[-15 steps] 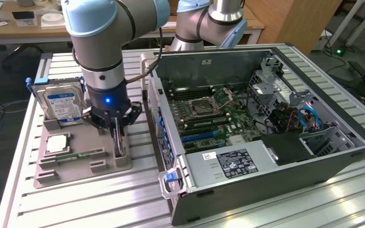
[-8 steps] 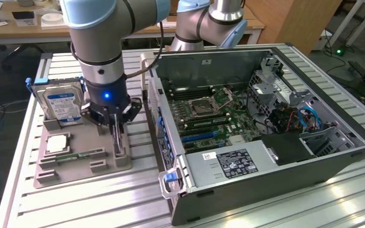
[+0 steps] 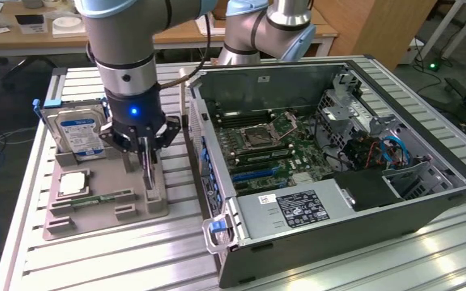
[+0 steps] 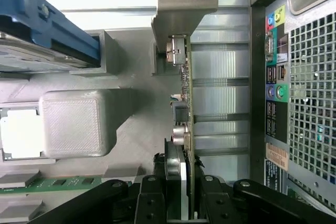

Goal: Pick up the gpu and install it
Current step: 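Pick up the gpu and move the gpu toward the slot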

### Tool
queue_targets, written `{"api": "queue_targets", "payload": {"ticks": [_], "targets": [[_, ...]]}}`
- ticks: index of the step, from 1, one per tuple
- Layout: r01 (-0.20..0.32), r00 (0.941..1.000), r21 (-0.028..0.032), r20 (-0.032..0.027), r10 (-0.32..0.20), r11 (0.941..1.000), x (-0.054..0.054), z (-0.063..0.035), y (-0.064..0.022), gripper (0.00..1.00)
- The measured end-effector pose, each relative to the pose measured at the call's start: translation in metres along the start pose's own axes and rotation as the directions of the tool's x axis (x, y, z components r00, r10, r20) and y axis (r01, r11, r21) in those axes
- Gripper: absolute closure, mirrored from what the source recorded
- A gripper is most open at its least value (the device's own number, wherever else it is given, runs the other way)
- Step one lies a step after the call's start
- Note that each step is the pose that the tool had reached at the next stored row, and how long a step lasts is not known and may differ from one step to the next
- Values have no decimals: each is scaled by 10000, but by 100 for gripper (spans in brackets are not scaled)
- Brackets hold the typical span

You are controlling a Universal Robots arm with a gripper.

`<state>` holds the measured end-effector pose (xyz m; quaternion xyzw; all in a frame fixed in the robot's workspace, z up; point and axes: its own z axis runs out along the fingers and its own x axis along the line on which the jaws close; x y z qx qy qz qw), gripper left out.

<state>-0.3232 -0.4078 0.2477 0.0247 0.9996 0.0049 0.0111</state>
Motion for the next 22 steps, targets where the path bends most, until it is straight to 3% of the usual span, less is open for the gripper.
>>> {"api": "queue_targets", "payload": {"ticks": [22], "targets": [[0,10000,1,-25,0,10000,-10,-454,5,72]]}}
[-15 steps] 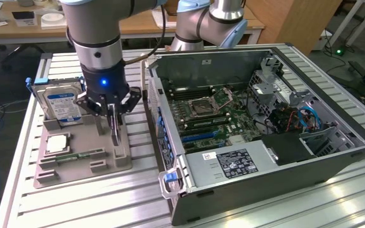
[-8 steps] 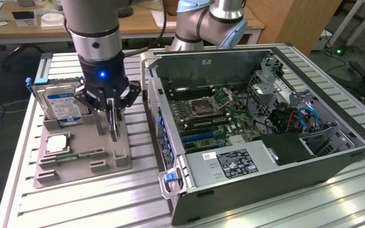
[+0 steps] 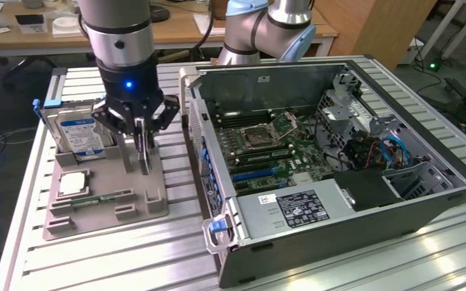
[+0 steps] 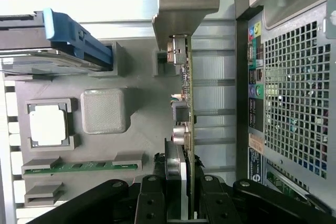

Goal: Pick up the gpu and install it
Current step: 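Pick up the gpu and move the gpu toward the slot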

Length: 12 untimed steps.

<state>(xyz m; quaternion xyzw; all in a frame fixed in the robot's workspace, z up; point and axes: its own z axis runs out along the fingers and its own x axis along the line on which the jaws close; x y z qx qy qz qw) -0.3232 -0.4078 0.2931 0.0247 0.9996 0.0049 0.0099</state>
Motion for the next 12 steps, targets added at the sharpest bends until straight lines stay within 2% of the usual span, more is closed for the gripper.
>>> {"api": "queue_targets", "payload": {"ticks": [12], "targets": [[0,10000,0,-21,0,10000,-7,-381,4,72]]}}
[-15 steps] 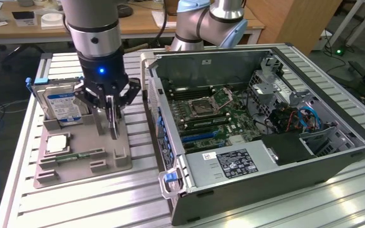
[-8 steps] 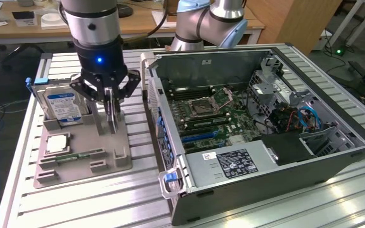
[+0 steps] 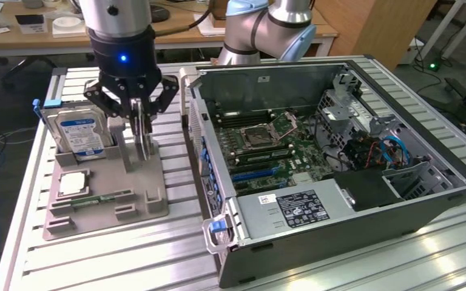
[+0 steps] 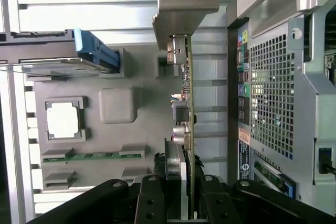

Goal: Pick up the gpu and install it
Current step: 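Pick up the gpu and move the gpu toward the slot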

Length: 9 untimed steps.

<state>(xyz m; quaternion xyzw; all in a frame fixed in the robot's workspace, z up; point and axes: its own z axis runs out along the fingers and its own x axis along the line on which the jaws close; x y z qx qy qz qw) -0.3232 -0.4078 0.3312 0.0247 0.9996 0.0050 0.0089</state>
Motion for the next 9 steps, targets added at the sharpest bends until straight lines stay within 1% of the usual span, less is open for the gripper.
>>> {"api": "queue_targets", "payload": {"ticks": [6,8,9], "targets": [[0,10000,-11,-6,0,10000,-3,-177,2,72],[1,10000,-56,-16,-1,10000,-5,-242,2,72],[0,10000,-61,-18,0,10000,-5,-280,2,72]]}}
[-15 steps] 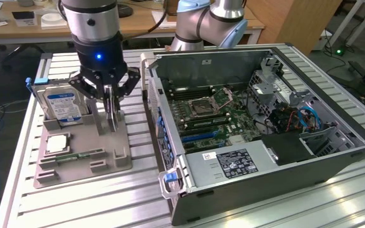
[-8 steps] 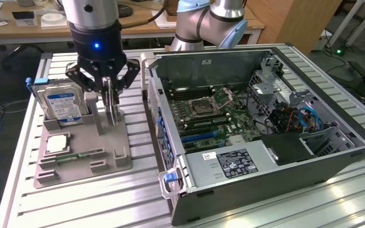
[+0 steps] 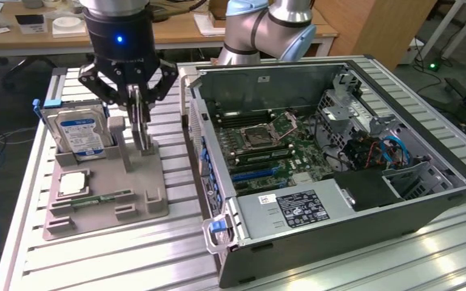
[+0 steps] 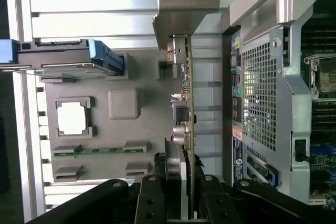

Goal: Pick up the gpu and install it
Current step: 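Pick up the gpu and move the gpu toward the slot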

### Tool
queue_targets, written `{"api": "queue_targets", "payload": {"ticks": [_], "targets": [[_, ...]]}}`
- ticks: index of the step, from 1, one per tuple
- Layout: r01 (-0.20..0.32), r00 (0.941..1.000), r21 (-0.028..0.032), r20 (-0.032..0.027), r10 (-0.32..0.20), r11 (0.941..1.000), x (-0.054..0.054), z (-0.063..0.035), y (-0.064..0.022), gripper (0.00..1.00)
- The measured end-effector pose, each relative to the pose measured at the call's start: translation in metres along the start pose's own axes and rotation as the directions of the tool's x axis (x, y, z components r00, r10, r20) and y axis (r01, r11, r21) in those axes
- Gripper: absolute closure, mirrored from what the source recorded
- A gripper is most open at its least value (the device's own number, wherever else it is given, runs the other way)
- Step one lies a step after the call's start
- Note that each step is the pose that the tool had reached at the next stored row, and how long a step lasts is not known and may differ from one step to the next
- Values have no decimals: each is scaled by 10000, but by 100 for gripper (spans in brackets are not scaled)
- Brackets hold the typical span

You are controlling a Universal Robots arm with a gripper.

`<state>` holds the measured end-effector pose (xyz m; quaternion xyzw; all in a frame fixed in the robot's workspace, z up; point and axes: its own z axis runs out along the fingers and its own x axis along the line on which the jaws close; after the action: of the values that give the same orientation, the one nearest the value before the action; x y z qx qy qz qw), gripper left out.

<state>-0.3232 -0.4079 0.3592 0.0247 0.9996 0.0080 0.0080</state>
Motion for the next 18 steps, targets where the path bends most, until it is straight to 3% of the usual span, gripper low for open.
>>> {"api": "queue_targets", "payload": {"ticks": [11,18], "targets": [[30,10000,-45,-10,-30,10000,-4,-288,5,72],[222,9998,-74,-20,-222,9997,-5,-370,6,72]]}}
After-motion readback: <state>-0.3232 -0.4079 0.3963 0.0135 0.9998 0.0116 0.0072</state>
